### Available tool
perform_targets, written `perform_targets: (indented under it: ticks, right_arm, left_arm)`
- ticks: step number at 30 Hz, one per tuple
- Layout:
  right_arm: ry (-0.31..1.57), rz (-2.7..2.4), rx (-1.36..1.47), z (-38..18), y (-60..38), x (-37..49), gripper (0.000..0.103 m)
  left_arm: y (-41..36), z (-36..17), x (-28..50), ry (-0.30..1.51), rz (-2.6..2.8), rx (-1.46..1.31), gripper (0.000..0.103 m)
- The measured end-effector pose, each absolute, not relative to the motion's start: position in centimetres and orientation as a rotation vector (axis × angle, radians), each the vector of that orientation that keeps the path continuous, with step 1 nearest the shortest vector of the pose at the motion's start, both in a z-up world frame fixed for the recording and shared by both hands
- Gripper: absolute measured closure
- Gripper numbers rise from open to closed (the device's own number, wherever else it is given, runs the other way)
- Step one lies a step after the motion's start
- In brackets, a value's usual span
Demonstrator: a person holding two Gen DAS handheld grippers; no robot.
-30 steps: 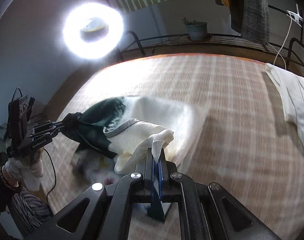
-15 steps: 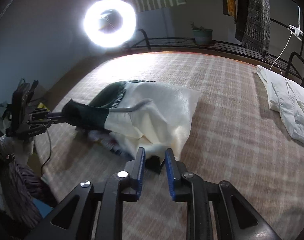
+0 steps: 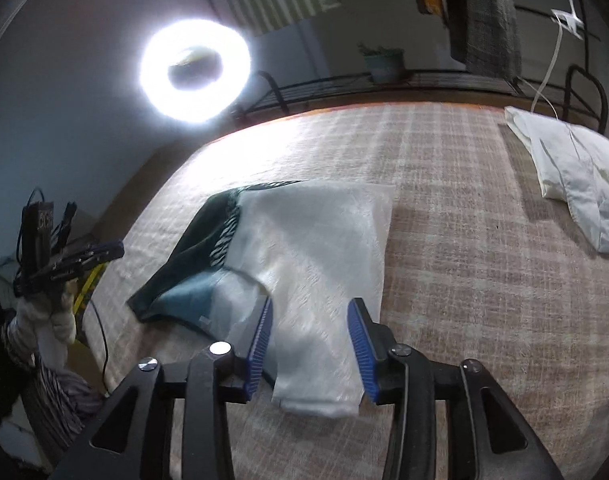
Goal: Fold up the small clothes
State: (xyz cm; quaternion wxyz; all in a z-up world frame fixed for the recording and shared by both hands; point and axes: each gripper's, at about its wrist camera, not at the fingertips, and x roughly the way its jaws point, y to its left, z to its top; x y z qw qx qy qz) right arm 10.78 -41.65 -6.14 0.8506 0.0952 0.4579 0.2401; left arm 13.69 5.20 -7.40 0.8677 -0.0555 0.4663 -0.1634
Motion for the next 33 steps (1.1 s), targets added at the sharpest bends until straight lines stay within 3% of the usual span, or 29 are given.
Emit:
perform_targets:
  ticks: [1, 4, 20, 21, 22, 24, 27, 33]
  right_arm:
    - [0.973, 0.508, 0.227, -6.4, -41.7, 11.6, 0.052]
    - [0.982, 0.484, 0.301, -7.0, -42.3, 13.8, 0.050]
    - [1.065, 0.468, 0.604, -13.5, -44.1, 23.6, 0.051]
    - [1.072, 0.485, 0.616, -13.7, -44.0, 23.9, 0.054]
    - [1.076, 0.500, 0.626, -13.8, -43.9, 24.0, 0.066]
    - [1.084, 0.531, 0.628, -13.9, -43.5, 24.1, 0.079]
    - [1.063, 0.542, 0.623, -13.2, -43.2, 24.1, 0.101]
    - [0.985, 0.522, 0.658, -11.3, -43.5, 24.6, 0.103]
  left_arm:
    - [5.2, -7.7, 14.4, 0.989, -0.335, -0.140, 0.070]
    - [5.0, -8.9, 16.9, 1.027, -0.316, -0.210, 0.070]
    - [5.1, -14.3, 23.8, 1.130, -0.278, -0.474, 0.070]
    - [5.1, -14.2, 23.9, 1.126, -0.292, -0.481, 0.073]
    - [5.1, -14.1, 23.9, 1.125, -0.301, -0.481, 0.086]
    - [4.9, -13.9, 23.9, 1.125, -0.313, -0.477, 0.099]
    - [4.4, -12.9, 23.9, 1.091, -0.322, -0.456, 0.103]
    - [3.8, -11.1, 24.5, 1.031, -0.308, -0.452, 0.103]
